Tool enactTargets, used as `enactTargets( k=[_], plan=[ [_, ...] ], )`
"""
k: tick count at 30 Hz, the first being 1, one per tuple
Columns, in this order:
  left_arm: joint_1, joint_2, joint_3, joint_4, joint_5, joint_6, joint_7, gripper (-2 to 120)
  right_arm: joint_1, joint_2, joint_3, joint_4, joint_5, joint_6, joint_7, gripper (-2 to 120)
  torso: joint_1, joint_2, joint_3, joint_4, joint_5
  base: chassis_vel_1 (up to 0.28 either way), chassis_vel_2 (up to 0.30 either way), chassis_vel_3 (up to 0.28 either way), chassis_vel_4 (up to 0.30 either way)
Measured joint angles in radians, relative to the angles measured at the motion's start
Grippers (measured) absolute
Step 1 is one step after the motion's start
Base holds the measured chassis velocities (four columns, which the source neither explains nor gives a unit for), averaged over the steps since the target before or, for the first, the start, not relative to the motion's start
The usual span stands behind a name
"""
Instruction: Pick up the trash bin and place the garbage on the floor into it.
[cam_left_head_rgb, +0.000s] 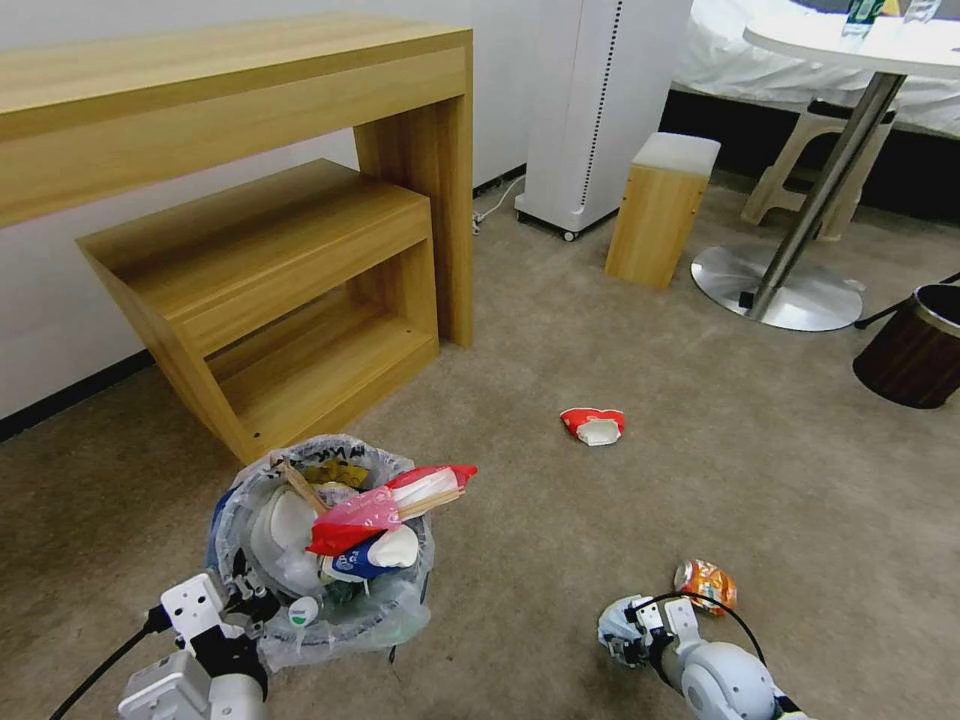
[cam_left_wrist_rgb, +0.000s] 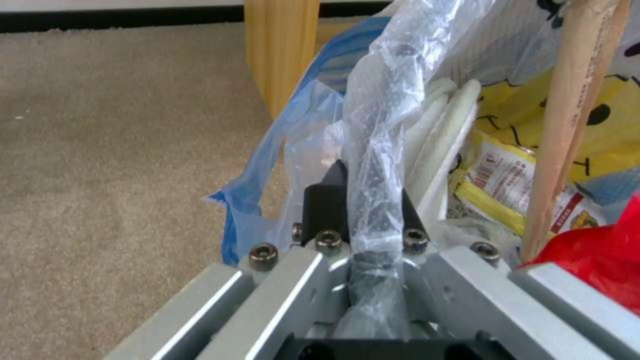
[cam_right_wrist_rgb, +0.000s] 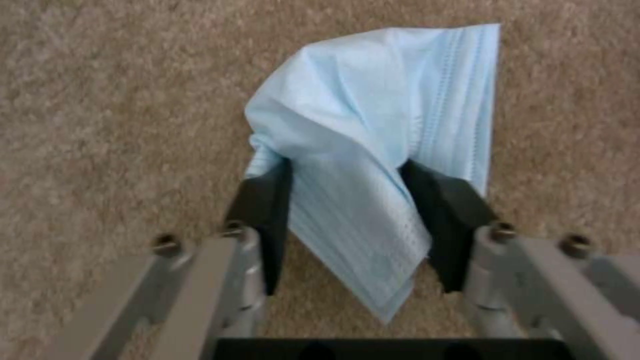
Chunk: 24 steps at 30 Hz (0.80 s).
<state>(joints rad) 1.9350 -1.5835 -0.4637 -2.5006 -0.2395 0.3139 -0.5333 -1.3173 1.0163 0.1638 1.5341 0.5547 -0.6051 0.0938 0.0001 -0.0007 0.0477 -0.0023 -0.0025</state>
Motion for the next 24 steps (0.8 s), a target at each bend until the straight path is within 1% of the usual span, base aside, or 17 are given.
enactTargets(
  k=[2,5,6,8,9,10,11,14,15,17,18,19,20,21,22,23,24],
  plan=[
    [-0.001,0.000,0.000,0.000,0.000,0.000,0.000,0,0.000,-0.001,0.000,-0.001,-0.001,0.004,0.000,41,0.000,0.000,0.000,0.0001,0.0005,0.000,0.000,0.000,0.000],
    [-0.002,-0.002,0.000,0.000,0.001,0.000,0.000,0,-0.001,-0.004,0.000,0.010,0.001,0.017,0.000,22,0.000,0.000,0.000,0.0002,0.0011,0.000,0.000,0.000,0.000],
    [-0.002,-0.002,0.000,0.000,0.001,0.000,0.000,0,-0.001,-0.004,0.000,0.010,0.001,0.017,0.000,22,0.000,0.000,0.000,0.0002,0.0011,0.000,0.000,0.000,0.000],
    [-0.004,-0.004,0.000,0.000,0.001,0.000,0.000,0,-0.007,-0.008,0.003,0.036,0.006,0.041,-0.007,14,0.000,0.000,0.000,0.0002,0.0011,0.000,0.000,0.000,0.000],
    [-0.005,-0.004,-0.001,0.000,0.001,0.000,0.000,0,-0.009,-0.010,0.006,0.050,0.009,0.061,-0.015,13,0.000,0.000,0.000,0.0002,0.0007,0.000,0.000,0.000,0.000],
    [-0.006,-0.004,-0.002,0.000,0.001,0.000,0.000,0,-0.013,-0.014,0.010,0.071,0.012,0.095,-0.030,8,0.000,0.000,0.000,0.0002,0.0007,0.000,0.000,0.000,0.000],
    [-0.006,-0.004,-0.002,0.000,0.001,0.000,0.000,0,-0.013,-0.014,0.010,0.071,0.012,0.095,-0.030,8,0.000,0.000,0.000,0.0002,0.0007,0.000,0.000,0.000,0.000],
    [-0.008,-0.004,-0.005,0.003,0.001,-0.001,0.000,0,-0.017,-0.031,0.024,0.120,0.015,0.182,-0.069,0,0.000,0.000,0.000,0.0002,0.0003,0.000,0.000,0.000,0.000],
    [-0.008,-0.004,-0.005,0.003,0.001,-0.001,0.000,0,-0.017,-0.031,0.024,0.120,0.015,0.182,-0.069,0,0.000,0.000,0.000,0.0002,0.0003,0.000,0.000,0.000,0.000],
    [-0.009,-0.004,-0.006,0.006,0.001,0.000,0.000,0,-0.017,-0.040,0.034,0.148,0.020,0.244,-0.103,0,0.000,0.000,0.000,0.0002,0.0005,0.000,0.000,0.000,0.000],
    [-0.010,-0.005,-0.007,0.009,0.001,-0.001,0.000,0,-0.015,-0.046,0.041,0.169,0.028,0.287,-0.139,0,0.000,0.000,0.000,0.0002,0.0005,0.000,0.000,0.000,0.000],
    [-0.010,-0.005,-0.007,0.009,0.001,-0.001,0.000,0,-0.015,-0.046,0.041,0.169,0.028,0.287,-0.139,0,0.000,0.000,0.000,0.0002,0.0005,0.000,0.000,0.000,0.000],
    [-0.012,-0.006,-0.007,0.014,0.001,0.000,0.000,0,-0.005,-0.055,0.053,0.197,0.044,0.362,-0.219,0,0.000,0.000,0.000,0.0002,0.0004,0.000,0.000,0.000,0.000],
    [-0.013,-0.006,-0.007,0.015,0.001,0.000,0.000,0,-0.002,-0.057,0.054,0.202,0.048,0.377,-0.236,0,0.000,0.000,0.000,0.0002,0.0004,0.000,0.000,0.000,0.000],
    [-0.015,-0.008,-0.008,0.022,0.000,-0.001,0.000,0,0.017,-0.066,0.060,0.223,0.082,0.454,-0.338,0,0.000,0.000,0.000,0.0002,0.0004,0.000,0.000,0.000,0.000],
    [-0.015,-0.008,-0.008,0.022,0.000,-0.001,0.000,0,0.017,-0.066,0.060,0.223,0.082,0.454,-0.338,0,0.000,0.000,0.000,0.0002,0.0004,0.000,0.000,0.000,0.000],
    [-0.019,-0.010,-0.009,0.032,0.000,-0.001,0.001,0,0.041,-0.072,0.061,0.239,0.123,0.514,-0.438,0,0.000,0.000,0.000,0.0001,0.0004,0.000,0.000,0.000,0.000]
  ],
)
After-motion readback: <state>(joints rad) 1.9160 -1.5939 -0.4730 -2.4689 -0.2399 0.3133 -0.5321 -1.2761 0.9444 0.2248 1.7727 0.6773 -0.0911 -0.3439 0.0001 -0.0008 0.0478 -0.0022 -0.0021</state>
